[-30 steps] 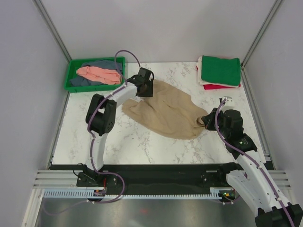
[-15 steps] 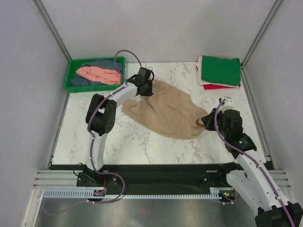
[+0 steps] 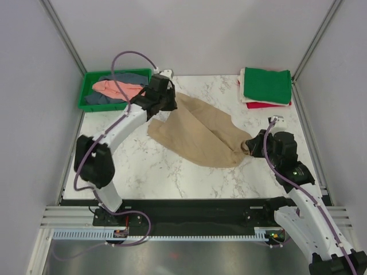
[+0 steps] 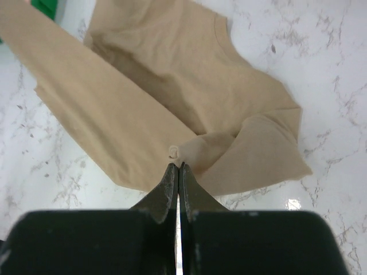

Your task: Fold and stack the t-shirts

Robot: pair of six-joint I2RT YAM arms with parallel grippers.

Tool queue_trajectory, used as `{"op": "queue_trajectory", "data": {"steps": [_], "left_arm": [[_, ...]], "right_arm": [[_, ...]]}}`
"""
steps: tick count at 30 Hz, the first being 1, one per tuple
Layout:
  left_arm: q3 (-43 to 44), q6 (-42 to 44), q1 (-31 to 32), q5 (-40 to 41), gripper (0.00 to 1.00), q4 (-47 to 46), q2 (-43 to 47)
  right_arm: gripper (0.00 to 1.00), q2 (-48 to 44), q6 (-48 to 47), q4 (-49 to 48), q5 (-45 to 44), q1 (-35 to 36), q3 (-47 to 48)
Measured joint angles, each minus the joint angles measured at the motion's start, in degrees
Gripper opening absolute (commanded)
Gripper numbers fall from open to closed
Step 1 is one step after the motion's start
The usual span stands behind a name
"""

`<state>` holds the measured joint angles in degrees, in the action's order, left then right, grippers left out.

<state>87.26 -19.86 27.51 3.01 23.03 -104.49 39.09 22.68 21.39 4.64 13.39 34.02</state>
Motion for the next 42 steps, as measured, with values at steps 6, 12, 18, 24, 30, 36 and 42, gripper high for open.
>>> {"op": "queue_trajectory", "data": {"steps": [6, 12, 18, 24, 30, 36, 42], "left_arm": [[-4.55, -0.02, 0.39, 2.84, 0.02, 0.7, 26.71], [-4.68, 0.09, 0.42, 7.5, 0.02, 2.93, 48.57], [-4.17, 2.43, 0.42, 8.98, 0.02, 5.6, 64.32], [-2.34, 5.46, 0.44, 6.8, 0.02, 6.91, 71.87], [0.68, 8.35, 0.46, 3.76, 0.02, 8.26, 72.54], [10.45, 9.94, 0.46, 10.03, 0.02, 11.8, 61.09], [7.26, 8.37, -8.57, 13.11, 0.02, 17.27, 41.68]], "right_arm": [[0.0, -3.63, 0.52, 4.79, -3.26, 0.0, 12.09], [0.0, -6.32, -0.87, 9.88, -11.72, 0.0, 29.7], [0.0, -9.25, -4.11, 13.38, -21.64, 0.0, 48.37], [0.0, -12.55, -6.93, 14.23, -27.61, 0.0, 62.2], [0.0, -10.21, -9.57, 14.51, -29.57, 0.63, 71.95], [0.0, 6.34, -11.82, 12.76, -27.61, 1.53, 81.37], [0.0, 33.55, -12.44, 8.92, -24.11, 1.62, 74.86]]}}
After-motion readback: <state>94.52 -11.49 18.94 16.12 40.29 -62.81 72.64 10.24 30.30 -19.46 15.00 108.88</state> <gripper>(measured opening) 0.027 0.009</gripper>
